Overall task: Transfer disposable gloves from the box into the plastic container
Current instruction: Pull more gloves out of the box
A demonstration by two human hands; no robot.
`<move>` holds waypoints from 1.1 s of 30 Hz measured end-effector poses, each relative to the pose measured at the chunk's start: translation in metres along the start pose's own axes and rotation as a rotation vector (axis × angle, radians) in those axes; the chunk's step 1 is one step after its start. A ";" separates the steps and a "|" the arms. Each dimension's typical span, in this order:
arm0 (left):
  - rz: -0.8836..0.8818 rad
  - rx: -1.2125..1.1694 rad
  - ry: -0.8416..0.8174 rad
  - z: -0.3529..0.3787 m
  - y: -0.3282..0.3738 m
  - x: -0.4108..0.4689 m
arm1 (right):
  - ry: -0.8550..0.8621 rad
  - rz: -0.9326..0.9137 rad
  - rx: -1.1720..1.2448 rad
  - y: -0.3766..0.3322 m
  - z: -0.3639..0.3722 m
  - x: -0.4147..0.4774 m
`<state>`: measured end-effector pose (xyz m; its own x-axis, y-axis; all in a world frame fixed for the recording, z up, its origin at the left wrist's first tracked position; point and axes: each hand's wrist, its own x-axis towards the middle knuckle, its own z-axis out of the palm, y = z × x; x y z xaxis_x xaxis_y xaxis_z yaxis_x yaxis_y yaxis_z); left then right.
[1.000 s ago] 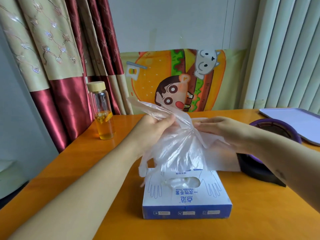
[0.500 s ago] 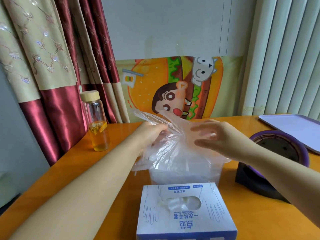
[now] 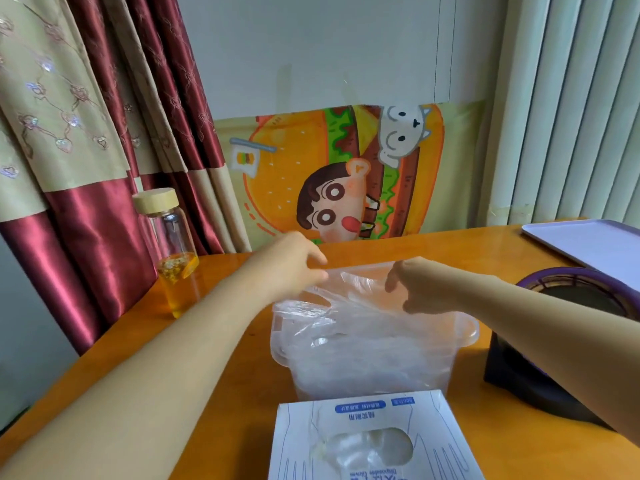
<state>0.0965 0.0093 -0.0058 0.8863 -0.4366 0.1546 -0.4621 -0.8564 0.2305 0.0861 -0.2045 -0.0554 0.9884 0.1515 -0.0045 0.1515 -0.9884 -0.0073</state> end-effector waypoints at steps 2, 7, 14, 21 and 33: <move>0.063 0.031 -0.293 0.009 0.013 0.000 | -0.029 -0.013 -0.078 -0.004 0.003 0.002; 0.077 0.374 -0.664 0.046 0.019 0.018 | -0.135 -0.083 -0.404 -0.008 0.011 0.004; 0.042 0.484 -0.826 0.091 0.007 0.034 | -0.159 -0.120 -0.568 -0.007 0.024 0.015; 0.098 0.389 -0.687 0.081 0.006 0.031 | -0.127 -0.124 -0.485 -0.013 0.006 0.005; 0.113 -0.389 -0.132 0.022 -0.028 -0.037 | 0.082 -0.460 0.055 -0.058 -0.030 -0.078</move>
<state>0.0778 0.0433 -0.0391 0.8142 -0.5749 0.0815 -0.5118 -0.6443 0.5682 0.0009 -0.1595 -0.0245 0.8162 0.5705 0.0907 0.5756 -0.8166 -0.0432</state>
